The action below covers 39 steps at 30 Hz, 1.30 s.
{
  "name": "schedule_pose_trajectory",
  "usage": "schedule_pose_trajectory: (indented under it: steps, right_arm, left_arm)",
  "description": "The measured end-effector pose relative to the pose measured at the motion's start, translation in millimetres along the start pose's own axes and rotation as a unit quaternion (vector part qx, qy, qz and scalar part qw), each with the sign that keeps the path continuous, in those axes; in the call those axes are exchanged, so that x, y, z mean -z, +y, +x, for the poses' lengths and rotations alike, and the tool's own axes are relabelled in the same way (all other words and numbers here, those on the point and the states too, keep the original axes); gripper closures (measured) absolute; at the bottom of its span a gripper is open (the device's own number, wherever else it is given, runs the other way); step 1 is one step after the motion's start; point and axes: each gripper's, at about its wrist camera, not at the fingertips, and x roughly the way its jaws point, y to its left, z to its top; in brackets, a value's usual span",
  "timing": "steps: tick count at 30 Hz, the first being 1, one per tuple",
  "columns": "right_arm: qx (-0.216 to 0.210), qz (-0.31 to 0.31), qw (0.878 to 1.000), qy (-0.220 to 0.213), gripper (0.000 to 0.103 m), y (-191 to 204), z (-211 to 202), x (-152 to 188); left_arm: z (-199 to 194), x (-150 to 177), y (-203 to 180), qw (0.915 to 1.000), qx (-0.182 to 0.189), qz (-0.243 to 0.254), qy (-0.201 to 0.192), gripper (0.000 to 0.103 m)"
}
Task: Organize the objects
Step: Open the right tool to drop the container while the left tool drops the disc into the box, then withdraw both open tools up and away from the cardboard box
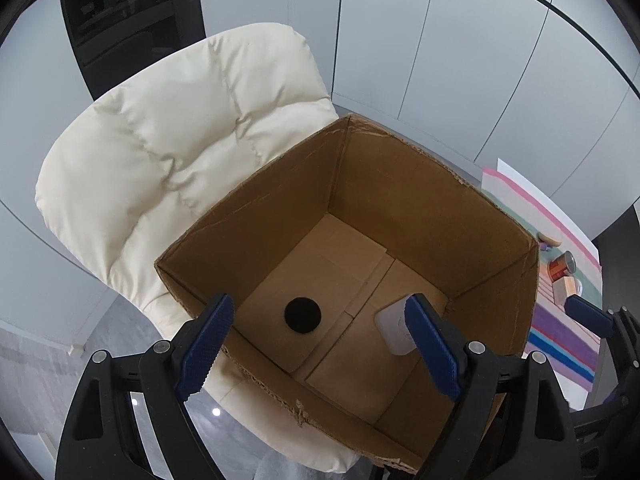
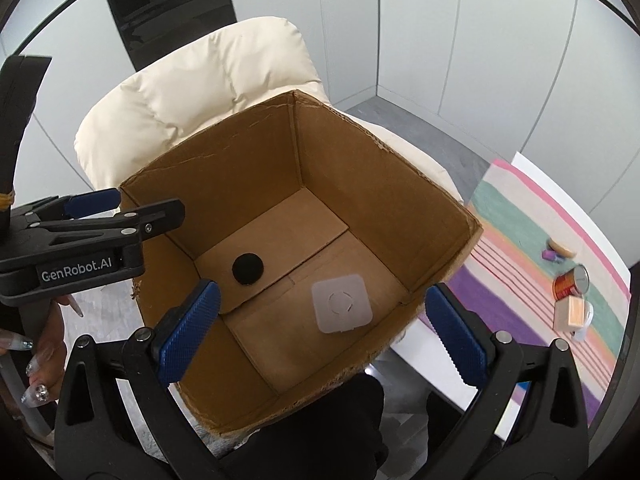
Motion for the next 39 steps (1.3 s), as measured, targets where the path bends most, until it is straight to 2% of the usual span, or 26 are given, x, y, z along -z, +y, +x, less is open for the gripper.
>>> schedule_pose_trajectory:
  steps: [8, 11, 16, 22, 27, 31, 36, 39]
  right_arm:
    - [0.014, -0.003, 1.0, -0.004, 0.0, 4, -25, 8]
    - [0.017, 0.001, 1.0, -0.006, 0.0, 2, -34, 13]
    - [0.016, 0.005, 1.0, -0.01, 0.0, 1, -51, 24]
    - [0.013, 0.02, 1.0, -0.015, 0.0, -3, -67, 45]
    - [0.016, 0.045, 0.999, -0.016, 0.0, -11, -79, 65]
    - [0.02, 0.052, 0.998, -0.026, 0.0, -11, -97, 81]
    - [0.014, 0.049, 0.998, -0.03, 0.0, -6, -110, 94]
    - [0.023, 0.051, 0.998, -0.03, 0.0, -5, -110, 95]
  left_arm:
    - [-3, 10, 9, 0.9997, -0.005, -0.002, 0.022, 0.014]
    - [-15, 17, 9, 0.9998, -0.003, -0.003, 0.017, 0.014]
    - [-39, 39, -1, 0.9994, -0.004, 0.033, -0.003, 0.014]
    - [-59, 62, -1, 0.9985, 0.053, 0.016, 0.001, 0.014]
    - [-68, 78, -6, 0.9988, 0.037, 0.031, 0.0, 0.014]
    - [-76, 95, -4, 0.9984, 0.05, 0.022, 0.011, 0.014]
    - [-94, 120, -10, 0.9977, 0.05, 0.044, -0.011, 0.014]
    - [-97, 122, -17, 0.9969, 0.044, 0.063, -0.019, 0.014]
